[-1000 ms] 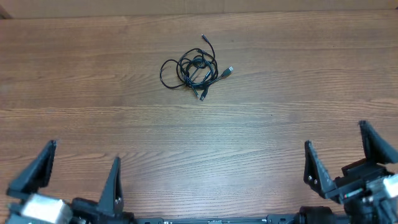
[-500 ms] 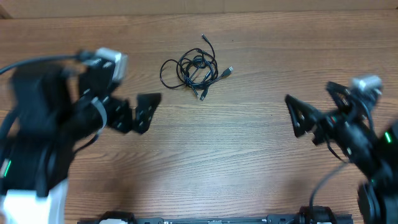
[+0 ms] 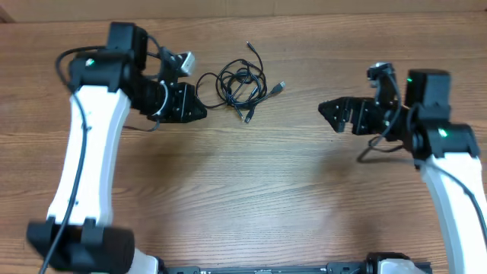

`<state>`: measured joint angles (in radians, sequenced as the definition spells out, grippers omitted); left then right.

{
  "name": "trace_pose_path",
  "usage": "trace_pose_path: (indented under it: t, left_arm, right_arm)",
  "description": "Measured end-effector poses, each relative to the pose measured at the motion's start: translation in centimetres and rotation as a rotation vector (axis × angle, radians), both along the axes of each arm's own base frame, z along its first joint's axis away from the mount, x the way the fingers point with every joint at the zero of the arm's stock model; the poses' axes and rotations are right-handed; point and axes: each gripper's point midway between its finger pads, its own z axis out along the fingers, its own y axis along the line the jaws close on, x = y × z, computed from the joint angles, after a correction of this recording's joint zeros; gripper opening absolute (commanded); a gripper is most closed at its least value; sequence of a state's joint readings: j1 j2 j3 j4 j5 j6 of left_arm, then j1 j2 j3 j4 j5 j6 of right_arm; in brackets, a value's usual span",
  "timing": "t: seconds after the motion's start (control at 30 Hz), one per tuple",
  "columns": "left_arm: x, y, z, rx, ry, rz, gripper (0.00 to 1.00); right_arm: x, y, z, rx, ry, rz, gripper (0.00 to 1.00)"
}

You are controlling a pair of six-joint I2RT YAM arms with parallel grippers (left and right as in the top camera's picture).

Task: Untangle cables
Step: 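Raise both arms and move the left gripper over the cable bundle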

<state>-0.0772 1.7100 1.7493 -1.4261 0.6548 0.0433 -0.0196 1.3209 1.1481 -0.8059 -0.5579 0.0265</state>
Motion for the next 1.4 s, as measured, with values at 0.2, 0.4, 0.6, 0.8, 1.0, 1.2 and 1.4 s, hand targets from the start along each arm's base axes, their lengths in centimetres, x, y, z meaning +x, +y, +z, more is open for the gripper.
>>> trace_pose_path:
  t: [0.2, 0.4, 0.6, 0.8, 1.0, 1.2, 1.4]
  left_arm:
    - [1.3, -0.3, -3.1, 0.025, 0.083, 0.009, 0.04]
    - [3.5, -0.6, -5.0, 0.135, 0.044, 0.058, 0.06]
    - [5.6, -0.4, -5.7, 0.265, -0.029, 0.144, 0.31]
    - [6.6, -0.6, -5.7, 0.314, -0.077, 0.180, 0.37]
    - [8.0, -1.0, -5.6, 0.342, -0.141, 0.210, 0.37]
    - [9.0, -1.4, -7.6, 0.339, -0.163, 0.258, 0.37]
    - [10.5, -1.8, -9.3, 0.328, -0.222, 0.291, 0.38]
  right_arm:
    - [-0.5, 0.7, -5.7, 0.068, 0.268, -0.010, 1.00]
    - [-0.3, 1.0, -8.7, 0.111, 0.408, -0.048, 1.00]
    - [0.3, 1.0, -8.8, 0.118, 0.395, -0.056, 1.00]
    - [0.6, 0.5, -9.1, 0.088, 0.386, -0.078, 1.00]
    - [0.8, -0.5, -9.7, 0.028, 0.386, -0.115, 1.00]
    - [0.8, -0.9, -9.9, 0.009, 0.384, -0.126, 1.00]
    - [0.9, -1.0, -9.9, 0.001, 0.384, -0.130, 1.00]
